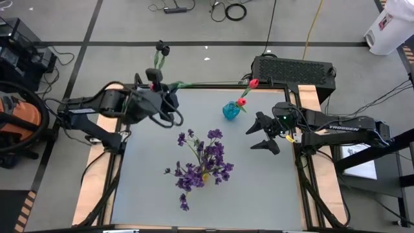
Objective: Sort flowers into vase by color
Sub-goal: Put the pink flower into the blue vase
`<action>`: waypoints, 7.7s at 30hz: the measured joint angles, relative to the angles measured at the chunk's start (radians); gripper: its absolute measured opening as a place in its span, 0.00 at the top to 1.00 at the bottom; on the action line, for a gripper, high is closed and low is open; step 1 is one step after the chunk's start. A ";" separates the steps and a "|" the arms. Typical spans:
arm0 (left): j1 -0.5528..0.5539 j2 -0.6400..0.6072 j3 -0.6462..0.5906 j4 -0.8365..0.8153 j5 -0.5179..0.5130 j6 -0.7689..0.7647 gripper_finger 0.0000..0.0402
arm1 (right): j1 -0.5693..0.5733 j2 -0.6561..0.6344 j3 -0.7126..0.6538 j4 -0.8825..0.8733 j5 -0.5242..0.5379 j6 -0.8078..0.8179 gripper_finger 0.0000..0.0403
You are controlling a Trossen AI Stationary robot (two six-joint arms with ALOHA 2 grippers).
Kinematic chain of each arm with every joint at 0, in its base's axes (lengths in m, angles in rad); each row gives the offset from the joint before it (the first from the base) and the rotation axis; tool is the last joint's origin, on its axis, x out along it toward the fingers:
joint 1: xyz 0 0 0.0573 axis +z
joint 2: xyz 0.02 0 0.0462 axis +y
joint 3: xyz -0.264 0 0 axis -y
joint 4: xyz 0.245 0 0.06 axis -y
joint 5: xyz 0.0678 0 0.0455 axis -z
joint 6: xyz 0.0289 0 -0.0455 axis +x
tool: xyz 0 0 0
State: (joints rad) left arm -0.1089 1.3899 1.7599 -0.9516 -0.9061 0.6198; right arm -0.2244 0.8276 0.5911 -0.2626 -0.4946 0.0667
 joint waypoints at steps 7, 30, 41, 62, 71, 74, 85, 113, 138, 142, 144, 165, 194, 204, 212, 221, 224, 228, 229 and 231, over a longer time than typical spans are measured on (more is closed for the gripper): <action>0.072 0.000 0.000 0.000 0.003 0.140 0.97 | 0.000 0.000 0.000 0.000 0.000 0.000 0.14; 0.135 0.005 -0.002 0.077 0.045 0.190 0.97 | 0.000 0.000 0.000 -0.002 -0.005 0.107 0.14; 0.135 0.005 -0.002 0.083 0.095 0.171 0.97 | 0.009 0.004 0.000 0.289 -0.004 0.286 0.14; 0.287 0.106 -0.002 0.149 0.004 0.323 0.97 | 0.109 0.056 0.651 -0.254 0.535 -0.259 0.14; 0.373 0.175 -0.002 0.270 0.003 0.524 0.97 | 0.109 0.180 0.797 -0.352 0.933 -0.594 0.14; 0.387 0.203 -0.002 0.340 -0.003 0.604 0.97 | 0.109 0.250 0.796 -0.349 1.035 -0.702 0.14; 0.393 0.247 -0.002 0.506 -0.015 0.783 0.97 | 0.109 0.447 0.796 -0.141 1.232 -0.932 0.14; 0.296 0.247 -0.001 0.710 0.091 0.957 0.97 | 0.054 0.558 0.795 0.185 1.312 -1.152 0.21; 0.295 0.247 -0.001 0.703 0.060 0.954 0.97 | 0.054 0.558 0.796 0.185 1.340 -1.222 0.98; 0.295 0.247 -0.001 0.704 0.061 0.925 0.97 | 0.054 0.558 0.796 0.184 1.352 -1.227 0.99; 0.295 0.247 -0.001 0.704 0.061 0.894 0.96 | 0.054 0.558 0.796 0.184 1.353 -1.230 1.00; 0.263 0.220 -0.001 0.873 -0.151 0.987 0.63 | 0.032 0.546 0.797 0.184 1.455 -1.246 1.00; 0.237 -0.157 0.000 0.443 0.778 -0.039 0.63 | -0.153 0.231 0.797 0.068 0.310 -0.331 1.00; 0.247 -0.042 -0.002 0.596 0.965 -0.039 0.63 | -0.152 0.350 0.795 0.283 0.226 -0.310 1.00; 0.247 0.010 -0.002 0.823 1.026 -0.047 0.63 | -0.149 0.364 0.797 0.372 0.151 -0.283 1.00; 0.312 0.071 -0.002 0.991 1.101 -0.247 0.63 | -0.116 0.382 0.797 0.331 0.147 -0.293 1.00; 0.345 0.085 -0.002 1.004 1.156 -0.310 0.63 | -0.115 0.402 0.797 0.322 0.147 -0.300 1.00; 0.372 0.099 -0.002 1.004 1.206 -0.366 0.63 | -0.121 0.426 0.797 0.312 0.150 -0.314 1.00; 0.378 0.101 -0.002 1.003 1.220 -0.377 0.63 | -0.122 0.433 0.797 0.317 0.150 -0.315 1.00; 0.381 0.106 -0.002 1.006 1.246 -0.380 0.63 | -0.124 0.444 0.797 0.325 0.154 -0.314 1.00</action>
State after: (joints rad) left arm 0.2722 1.4963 1.7580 0.0547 0.3401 0.2398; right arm -0.3485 1.2721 1.3882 0.0619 -0.3411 -0.2478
